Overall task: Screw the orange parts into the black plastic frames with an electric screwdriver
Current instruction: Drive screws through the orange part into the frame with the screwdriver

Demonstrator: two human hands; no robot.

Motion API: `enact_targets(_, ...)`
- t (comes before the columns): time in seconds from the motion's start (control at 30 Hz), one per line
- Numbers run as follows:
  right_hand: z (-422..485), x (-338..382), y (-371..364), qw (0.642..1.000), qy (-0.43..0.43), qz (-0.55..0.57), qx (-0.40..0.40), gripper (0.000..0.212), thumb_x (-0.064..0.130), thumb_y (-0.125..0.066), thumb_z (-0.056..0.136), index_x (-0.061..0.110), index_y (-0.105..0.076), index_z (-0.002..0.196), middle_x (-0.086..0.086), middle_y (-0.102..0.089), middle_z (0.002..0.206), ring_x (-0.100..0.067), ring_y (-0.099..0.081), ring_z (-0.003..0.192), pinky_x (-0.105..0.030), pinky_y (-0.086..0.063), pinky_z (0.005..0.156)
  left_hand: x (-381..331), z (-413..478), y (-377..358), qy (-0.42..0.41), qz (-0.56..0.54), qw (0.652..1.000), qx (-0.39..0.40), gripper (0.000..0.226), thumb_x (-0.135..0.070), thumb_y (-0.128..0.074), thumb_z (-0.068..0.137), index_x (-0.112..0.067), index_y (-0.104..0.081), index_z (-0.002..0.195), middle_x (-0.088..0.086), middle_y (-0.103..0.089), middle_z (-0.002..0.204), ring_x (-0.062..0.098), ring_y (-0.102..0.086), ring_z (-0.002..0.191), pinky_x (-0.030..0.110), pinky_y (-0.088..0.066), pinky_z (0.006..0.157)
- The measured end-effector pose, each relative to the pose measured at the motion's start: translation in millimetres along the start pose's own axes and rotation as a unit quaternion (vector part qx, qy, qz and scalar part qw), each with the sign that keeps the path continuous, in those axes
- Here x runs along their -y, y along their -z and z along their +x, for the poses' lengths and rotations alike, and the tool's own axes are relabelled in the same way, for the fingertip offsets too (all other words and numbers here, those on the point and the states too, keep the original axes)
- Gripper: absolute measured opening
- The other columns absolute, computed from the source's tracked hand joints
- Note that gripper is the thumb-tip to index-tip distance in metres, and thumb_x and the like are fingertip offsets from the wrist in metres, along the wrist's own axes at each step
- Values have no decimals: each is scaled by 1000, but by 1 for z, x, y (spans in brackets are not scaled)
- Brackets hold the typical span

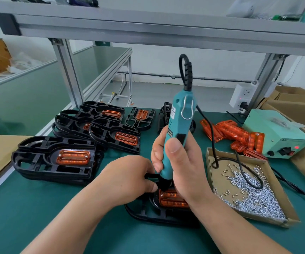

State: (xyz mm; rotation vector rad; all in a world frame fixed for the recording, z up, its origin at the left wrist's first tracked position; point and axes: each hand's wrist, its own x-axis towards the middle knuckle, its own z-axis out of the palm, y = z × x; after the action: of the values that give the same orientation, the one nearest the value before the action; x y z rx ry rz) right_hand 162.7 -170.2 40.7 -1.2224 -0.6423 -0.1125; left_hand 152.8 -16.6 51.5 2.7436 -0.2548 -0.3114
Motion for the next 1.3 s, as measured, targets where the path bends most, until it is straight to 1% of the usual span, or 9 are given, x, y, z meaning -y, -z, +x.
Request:
enact_targets(0.1, 1, -2, -3, 1000, -9, 13, 9, 68, 66, -69, 94, 2, -46, 96, -21, -41, 74, -33, -40, 55, -34, -43, 57, 3, 1, -3, 0, 5, 1000, -10, 37, -50, -76, 84, -37, -49, 63, -11, -48, 61, 7, -54, 61, 28, -35, 54)
enact_targets(0.17, 0, -4, -4, 1000, -12, 18, 14, 69, 64, -71, 94, 1, -46, 94, -21, -40, 73, -33, -39, 54, -34, -41, 55, 2, 2, -4, -2, 12, 1000, -11, 37, -49, -75, 85, -32, -47, 69, -9, -56, 69, 9, -55, 64, 30, -41, 59)
enact_targets(0.4, -1, -6, 5, 1000, -10, 20, -3, 55, 57, -76, 96, 8, -51, 98, -15, -47, 72, -29, -45, 57, -36, -44, 61, -1, 2, -3, -1, 41, 999, -11, 40, -52, -73, 88, -35, -42, 69, -10, -51, 73, 6, -47, 64, 30, -37, 59)
enact_targets(0.63, -3, -1, 3, 1000, 25, 9, 0, 47, 55, -73, 99, 10, -56, 98, -9, -54, 72, -35, -46, 58, -40, -44, 62, -7, 0, -6, 1, 61, 997, -40, 38, -47, -70, 87, -28, -44, 68, -6, -53, 70, 10, -48, 62, 29, -37, 55)
enact_targets(0.73, 0, 7, 2, 998, 51, 23, -1, 44, 54, -73, 99, 12, -57, 99, -8, -55, 74, -32, -48, 57, -37, -45, 61, -8, 0, -11, -3, 65, 996, -64, 28, -47, -66, 84, -28, -49, 73, -6, -55, 71, 12, -52, 64, 30, -39, 55)
enact_targets(0.83, 4, 14, 11, 995, 57, 66, -47, 46, 52, -76, 96, 11, -56, 103, -8, -54, 76, -24, -50, 58, -33, -45, 59, -8, 1, -13, 4, 77, 994, -78, 23, -48, -64, 82, -28, -60, 90, -7, -62, 78, 15, -61, 77, 30, -50, 64)
enact_targets(1.0, 11, 20, 47, 974, 54, 136, -173, 39, 49, -75, 93, 16, -54, 97, -4, -51, 73, -18, -47, 57, -28, -43, 55, -3, 2, -12, 5, 84, 991, -102, 26, -49, -61, 77, -27, -62, 91, -7, -64, 78, 14, -63, 76, 32, -56, 69)
enact_targets(1.2, 8, 18, 85, 936, 35, 182, -299, 32, 50, -58, 103, 21, -55, 90, 0, -49, 73, -16, -45, 60, -27, -43, 57, 12, 7, 4, 43, -8, 989, -144, 30, -53, -62, 71, -24, -58, 79, -3, -66, 71, 13, -59, 62, 33, -50, 56)
enact_targets(1.3, 7, 13, 90, 918, 23, 198, -344, 34, 52, -58, 102, 22, -55, 88, -1, -47, 73, -17, -45, 61, -28, -43, 58, 18, 15, 10, 54, -67, 986, -143, 30, -49, -65, 70, -20, -59, 77, 0, -65, 69, 13, -51, 56, 32, -43, 52)
